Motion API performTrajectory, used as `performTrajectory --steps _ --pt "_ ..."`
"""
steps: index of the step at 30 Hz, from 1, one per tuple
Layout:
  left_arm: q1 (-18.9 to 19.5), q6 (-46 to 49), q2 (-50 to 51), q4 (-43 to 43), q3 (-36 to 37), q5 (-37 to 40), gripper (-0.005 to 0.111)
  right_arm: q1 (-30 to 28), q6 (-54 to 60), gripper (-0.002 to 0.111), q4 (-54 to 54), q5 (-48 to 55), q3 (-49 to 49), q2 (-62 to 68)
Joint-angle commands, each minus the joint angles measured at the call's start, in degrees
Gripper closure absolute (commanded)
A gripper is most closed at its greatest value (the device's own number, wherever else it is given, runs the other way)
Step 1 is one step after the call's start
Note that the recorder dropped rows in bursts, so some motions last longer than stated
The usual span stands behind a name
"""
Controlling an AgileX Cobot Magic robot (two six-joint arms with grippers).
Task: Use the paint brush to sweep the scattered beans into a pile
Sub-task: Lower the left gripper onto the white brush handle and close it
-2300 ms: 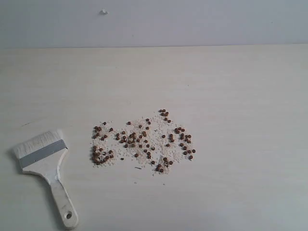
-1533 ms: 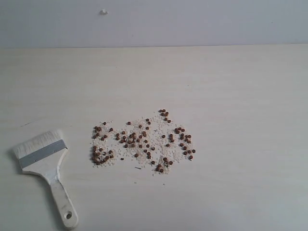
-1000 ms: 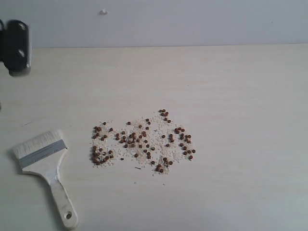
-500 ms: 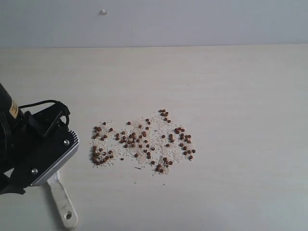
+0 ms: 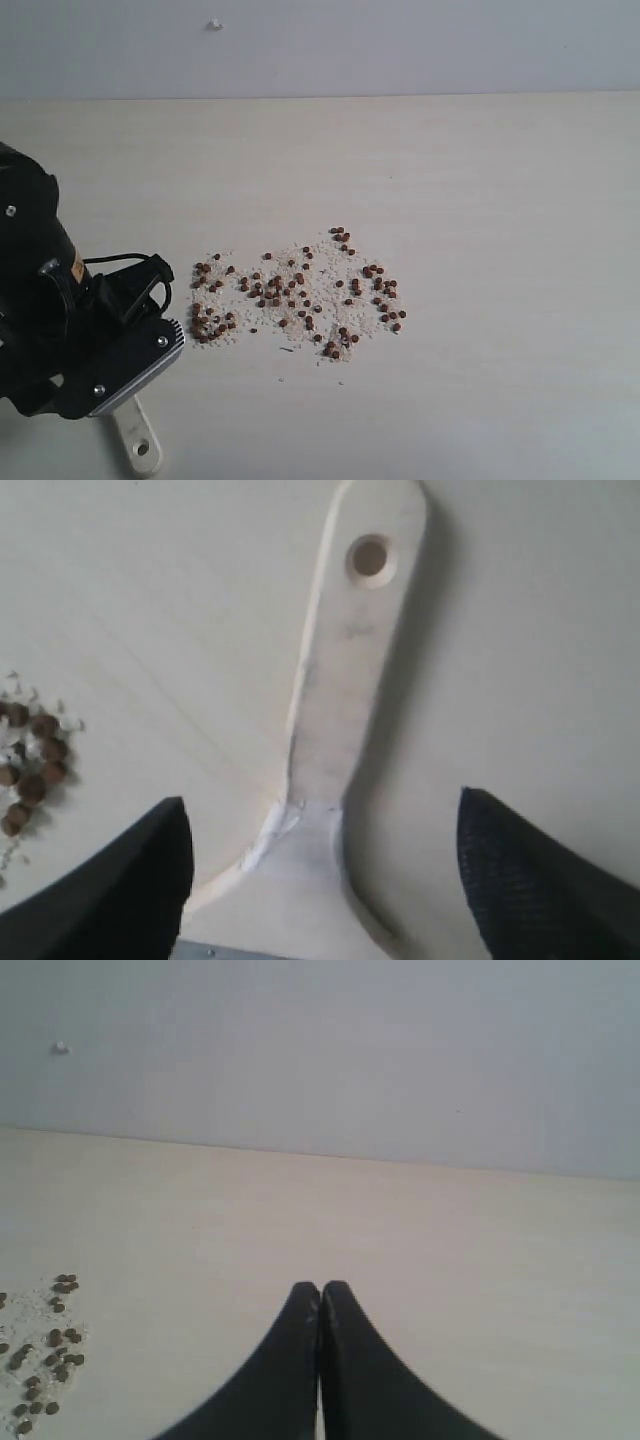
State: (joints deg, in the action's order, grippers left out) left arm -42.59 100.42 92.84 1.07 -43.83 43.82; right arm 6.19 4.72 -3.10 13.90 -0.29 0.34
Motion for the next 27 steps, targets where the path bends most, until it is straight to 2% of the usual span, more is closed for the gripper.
performTrajectory --steps 1,8,10,14,16,23,27 --pt "-0.25 1.31 2.95 -0.21 0.29 -2.65 0.038 -0.17 -0.18 0.108 0.23 -0.57 0.29 -0.34" --pt "-0.25 1.56 5.16 3.51 2.93 -6.31 0.038 -0.17 -0.18 0.108 0.23 -0.57 0.29 -0.34" --pt "-0.25 1.56 5.16 5.77 5.01 -9.45 0.038 -0.17 -0.18 0.108 0.23 -0.57 0.29 -0.34" --pt "-0.06 1.42 5.16 6.65 8.46 -21.64 0.038 -0.17 -0.18 0.108 0.23 -0.57 0.29 -0.34" --pt "0.38 1.41 5.16 6.05 9.17 -24.13 0.038 -0.17 -0.18 0.108 0.23 -0.57 0.29 -0.34" --pt "1.51 3.78 5.6 5.66 9.17 -19.11 0.038 -0.17 -0.18 0.108 0.23 -0.57 0.29 -0.34" --pt "1.51 5.69 6.75 5.07 9.17 -15.21 0.048 -0.17 -0.18 0.108 0.23 -0.57 0.29 -0.34"
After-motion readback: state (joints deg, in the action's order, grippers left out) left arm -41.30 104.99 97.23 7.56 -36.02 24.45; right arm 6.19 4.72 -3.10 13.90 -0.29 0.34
